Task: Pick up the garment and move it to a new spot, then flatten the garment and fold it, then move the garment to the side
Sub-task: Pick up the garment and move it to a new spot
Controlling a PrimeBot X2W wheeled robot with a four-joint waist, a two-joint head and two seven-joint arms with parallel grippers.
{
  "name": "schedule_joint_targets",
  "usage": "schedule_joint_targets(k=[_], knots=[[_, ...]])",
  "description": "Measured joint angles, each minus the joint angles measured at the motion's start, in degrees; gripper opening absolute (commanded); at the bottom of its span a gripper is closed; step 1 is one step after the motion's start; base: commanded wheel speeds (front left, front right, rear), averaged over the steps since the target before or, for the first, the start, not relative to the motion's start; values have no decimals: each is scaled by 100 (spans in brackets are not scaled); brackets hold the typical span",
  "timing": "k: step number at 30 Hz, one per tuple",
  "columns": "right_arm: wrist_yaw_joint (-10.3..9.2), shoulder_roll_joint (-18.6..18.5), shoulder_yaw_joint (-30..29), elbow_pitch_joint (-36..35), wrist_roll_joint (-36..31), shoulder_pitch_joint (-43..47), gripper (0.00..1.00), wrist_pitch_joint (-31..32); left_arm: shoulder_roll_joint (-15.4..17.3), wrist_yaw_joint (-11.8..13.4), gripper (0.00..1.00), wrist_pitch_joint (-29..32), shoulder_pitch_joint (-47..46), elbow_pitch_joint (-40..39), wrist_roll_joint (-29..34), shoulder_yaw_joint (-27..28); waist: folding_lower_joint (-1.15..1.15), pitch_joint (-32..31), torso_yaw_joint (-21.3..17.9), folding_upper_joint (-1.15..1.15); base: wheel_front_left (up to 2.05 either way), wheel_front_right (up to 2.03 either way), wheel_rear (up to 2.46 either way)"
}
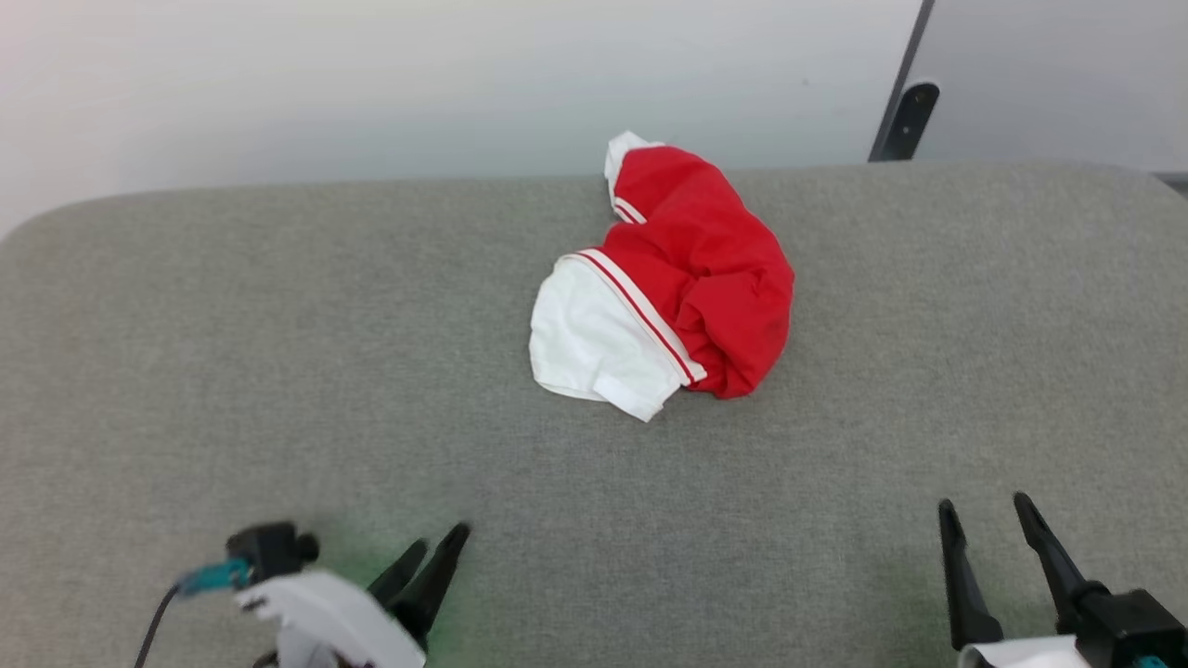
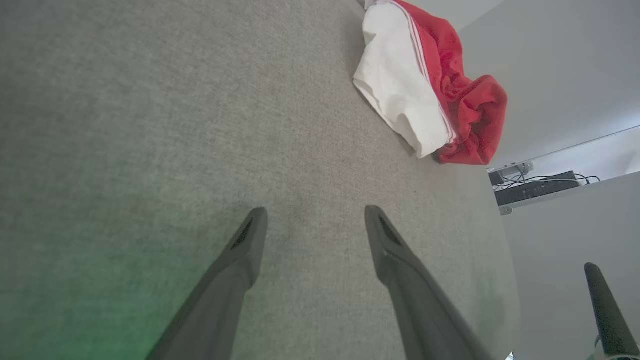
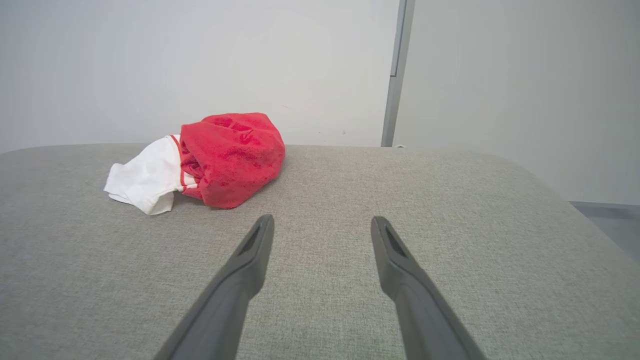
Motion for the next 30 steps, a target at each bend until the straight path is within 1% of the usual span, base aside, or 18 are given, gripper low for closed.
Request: schedule_joint_targets(k=[2, 4, 7, 10, 12, 16, 18, 20, 21, 23, 25, 27, 28, 30], knots=[[0, -3, -87, -43, -15, 96, 100, 44, 82, 112, 100, -207, 211, -153, 38, 40, 0, -68, 39, 0, 0, 0, 0], [0, -3, -160, -105, -21, 170, 100, 75, 186, 227, 100, -435, 379, -299, 208, 59, 0, -131, 69, 0, 0, 0, 0], [0, -3, -245, -207, -29, 214, 100, 130, 294, 324, 100, -695, 622, -487, 379, 211, 0, -206, 93, 0, 0, 0, 0], [0, -4, -313, -269, -29, 242, 100, 183, 397, 405, 100, -818, 817, -616, 898, 381, 0, -275, 91, 0, 0, 0, 0], [0, -2, -356, -302, 7, 243, 100, 212, 366, 487, 100, -842, 973, -676, 1270, 648, 0, -317, 85, 0, 0, 0, 0], [0, -3, -412, -380, 159, 242, 100, 276, 35, 539, 100, -859, 1370, -904, 2257, 1563, 0, -372, 70, 0, 0, 0, 0], [0, -4, -424, -407, 254, 238, 100, 289, -133, 538, 100, -858, 1571, -1051, 2973, 1940, 0, -385, 58, 0, 0, 0, 0], [0, -4, -431, -427, 314, 233, 100, 303, -366, 499, 100, -858, 1763, -1238, 3489, 2315, 0, -397, 47, 0, 0, 0, 0], [0, -4, -432, -436, 334, 228, 100, 305, -444, 501, 100, -858, 1836, -1333, 3896, 2449, 0, -404, 44, 0, 0, 0, 0], [0, -2, -452, -455, 397, 220, 100, 305, -727, 441, 100, -858, 1963, -1504, 4224, 2852, 0, -419, 42, 0, 0, 0, 0], [0, -4, -470, -486, 435, 217, 100, 309, -884, 350, 100, -858, 2097, -1648, 4751, 3063, 0, -435, 40, 0, 0, 0, 0], [0, -2, -477, -519, 453, 215, 100, 313, -1103, 263, 100, -859, 2206, -1705, 4933, 3332, 0, -460, 43, 0, 0, 0, 0], [0, -5, -474, -543, 468, 211, 100, 325, -1133, 231, 100, -858, 2258, -1739, 5170, 3377, 0, -473, 43, 0, 0, 0, 0], [0, -1, -466, -558, 482, 210, 100, 337, -1292, 131, 100, -858, 2333, -1772, 5305, 3570, 0, -496, 37, 0, 0, 0, 0]])
